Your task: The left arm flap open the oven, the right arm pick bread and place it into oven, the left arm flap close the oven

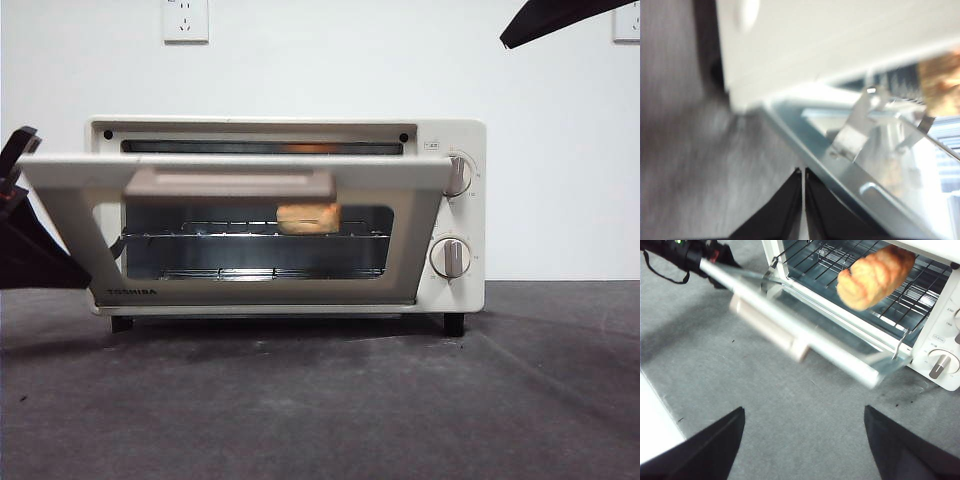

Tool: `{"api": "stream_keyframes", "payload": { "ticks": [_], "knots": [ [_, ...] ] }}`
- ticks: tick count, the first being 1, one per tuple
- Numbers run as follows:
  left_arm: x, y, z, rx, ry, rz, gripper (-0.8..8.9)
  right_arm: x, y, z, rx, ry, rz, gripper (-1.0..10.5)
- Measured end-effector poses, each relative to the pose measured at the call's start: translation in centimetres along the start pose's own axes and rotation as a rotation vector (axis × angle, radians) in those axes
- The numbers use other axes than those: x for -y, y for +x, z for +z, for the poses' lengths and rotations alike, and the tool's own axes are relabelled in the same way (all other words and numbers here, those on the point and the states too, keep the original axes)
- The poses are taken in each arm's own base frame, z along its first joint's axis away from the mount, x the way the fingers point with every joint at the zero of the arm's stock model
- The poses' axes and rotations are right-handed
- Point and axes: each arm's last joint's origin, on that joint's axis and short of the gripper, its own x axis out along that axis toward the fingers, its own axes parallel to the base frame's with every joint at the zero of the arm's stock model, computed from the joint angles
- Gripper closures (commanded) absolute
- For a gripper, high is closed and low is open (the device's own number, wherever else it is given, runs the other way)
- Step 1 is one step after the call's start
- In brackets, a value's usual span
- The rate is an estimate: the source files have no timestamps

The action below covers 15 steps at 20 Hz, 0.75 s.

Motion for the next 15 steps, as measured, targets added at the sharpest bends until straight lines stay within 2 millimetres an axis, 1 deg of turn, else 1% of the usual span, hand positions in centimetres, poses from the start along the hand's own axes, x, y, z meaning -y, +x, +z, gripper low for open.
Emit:
{"api": "stream_keyframes", "payload": {
  "ticks": [4, 7, 15],
  "knots": [
    [0.2, -0.4, 1.2, 0.089, 0.02, -0.032, 7.99, 0.0, 0.0, 0.0, 0.0, 0.0, 0.0, 5.7],
    [0.7, -0.7, 2.3, 0.167, 0.051, -0.07, 7.99, 0.0, 0.0, 0.0, 0.0, 0.0, 0.0, 5.7],
    [1.0, -0.7, 2.4, 0.167, 0.015, -0.104, 7.98, 0.0, 0.0, 0.0, 0.002, 0.0, -0.003, 5.7]
  ]
}}
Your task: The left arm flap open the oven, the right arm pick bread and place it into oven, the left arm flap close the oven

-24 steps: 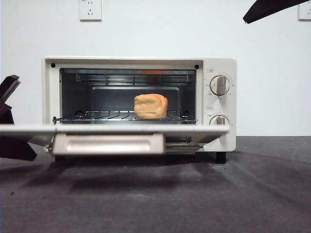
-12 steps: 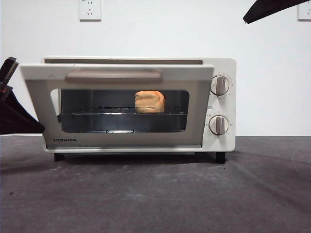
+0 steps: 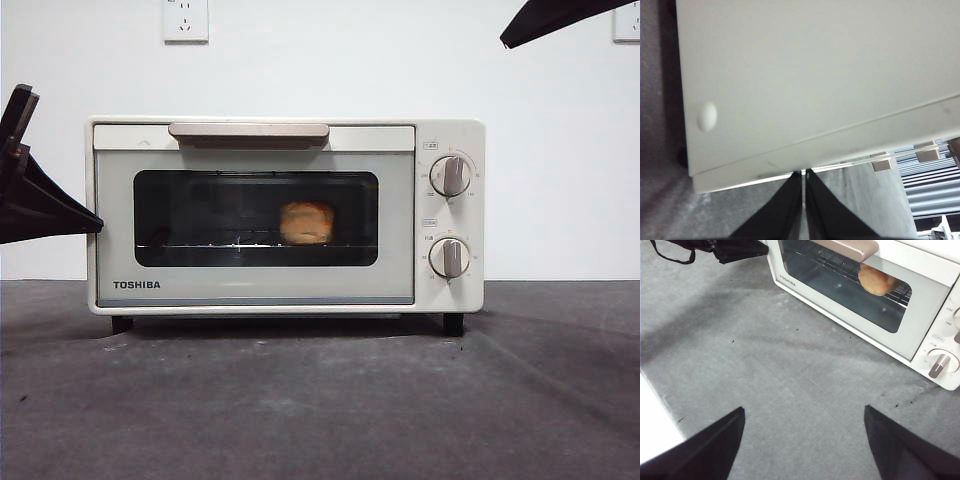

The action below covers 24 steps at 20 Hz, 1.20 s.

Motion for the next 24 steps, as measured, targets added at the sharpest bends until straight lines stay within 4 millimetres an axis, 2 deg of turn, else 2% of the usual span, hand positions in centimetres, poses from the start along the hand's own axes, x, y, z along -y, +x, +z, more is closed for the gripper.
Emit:
{"api": "stream_keyframes", "payload": {
  "ticks": [4, 10, 18, 24],
  "knots": [
    [1.2, -0.3, 0.1, 0.008, 0.025, -0.007, 7.97, 0.0, 0.0, 0.0, 0.001, 0.0, -0.001, 5.7],
    [5.0, -1.9, 0.3, 0.08, 0.121, -0.005, 7.97, 0.0, 0.0, 0.0, 0.002, 0.0, -0.003, 5.7],
    [10.9, -4.9, -0.9, 0.11, 0.264, 0.043, 7.97, 0.0, 0.0, 0.5, 0.05, -0.003, -0.018, 5.7],
    [15.6, -7.9, -1.8, 0.145, 0.402, 0.163, 7.97, 0.0, 0.0, 0.7, 0.076, -0.005, -0.014, 5.7]
  ]
}}
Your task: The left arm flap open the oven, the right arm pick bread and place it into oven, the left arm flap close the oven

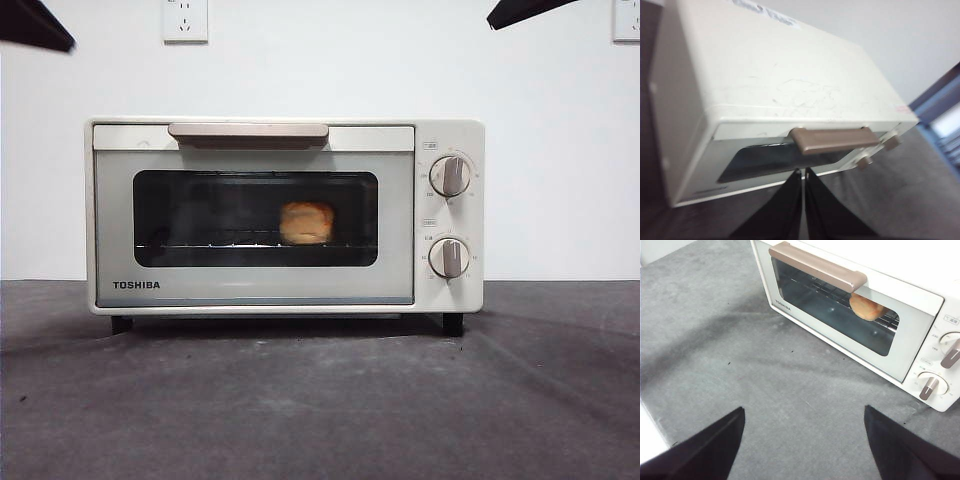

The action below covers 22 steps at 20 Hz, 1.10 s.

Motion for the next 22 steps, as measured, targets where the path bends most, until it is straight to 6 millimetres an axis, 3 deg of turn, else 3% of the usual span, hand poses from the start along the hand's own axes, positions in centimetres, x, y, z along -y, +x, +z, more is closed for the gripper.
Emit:
{"api": "stream_keyframes", "payload": {
  "ticks": [6, 12, 22],
  "knots": [
    [2.7, -3.2, 0.3, -0.033, 0.121, 0.116, 7.97, 0.0, 0.0, 0.0, 0.0, 0.0, 0.0, 5.7],
    [3.8, -5.3, -1.0, -0.115, 0.172, 0.116, 7.98, 0.0, 0.0, 0.0, 0.0, 0.0, 0.0, 5.7],
    [3.8, -6.2, -2.3, -0.207, 0.189, 0.129, 7.98, 0.0, 0.1, 0.0, -0.002, 0.0, 0.0, 5.7]
  ]
}}
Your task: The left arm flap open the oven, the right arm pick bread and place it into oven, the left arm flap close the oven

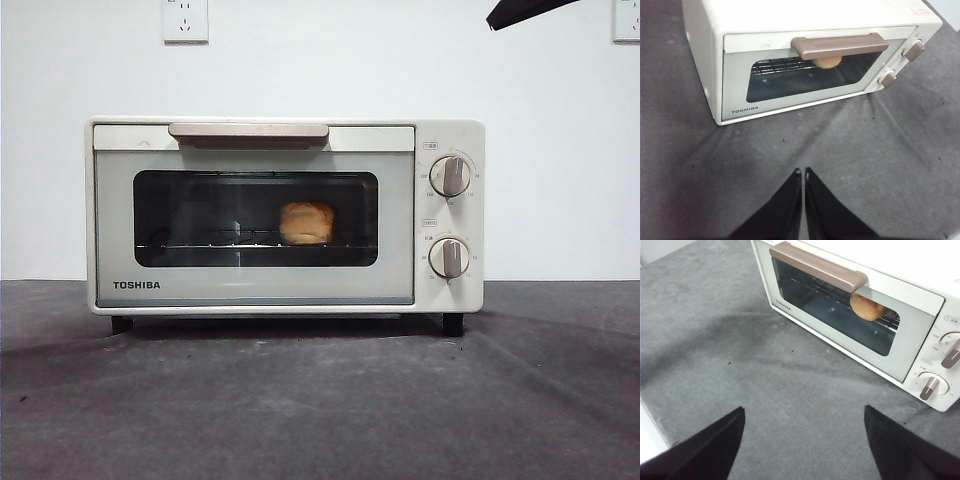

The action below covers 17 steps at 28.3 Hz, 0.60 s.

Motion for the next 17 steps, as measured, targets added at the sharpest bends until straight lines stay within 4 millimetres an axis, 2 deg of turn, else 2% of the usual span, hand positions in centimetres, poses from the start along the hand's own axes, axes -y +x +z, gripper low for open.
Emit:
{"api": "stream_keyframes", "payload": {
  "ticks": [1, 5, 17],
  "knots": [
    [0.0, 0.0, 0.0, 0.0, 0.001, 0.0, 7.97, 0.0, 0.01, 0.0, 0.0, 0.0, 0.0, 6.2],
    [0.0, 0.0, 0.01, 0.001, 0.002, 0.0, 7.97, 0.0, 0.05, 0.0, -0.002, 0.0, 0.0, 9.4],
    [0.0, 0.0, 0.01, 0.001, 0.004, 0.0, 7.97, 0.01, 0.19, -0.01, -0.007, 0.0, -0.001, 9.4]
  ]
}}
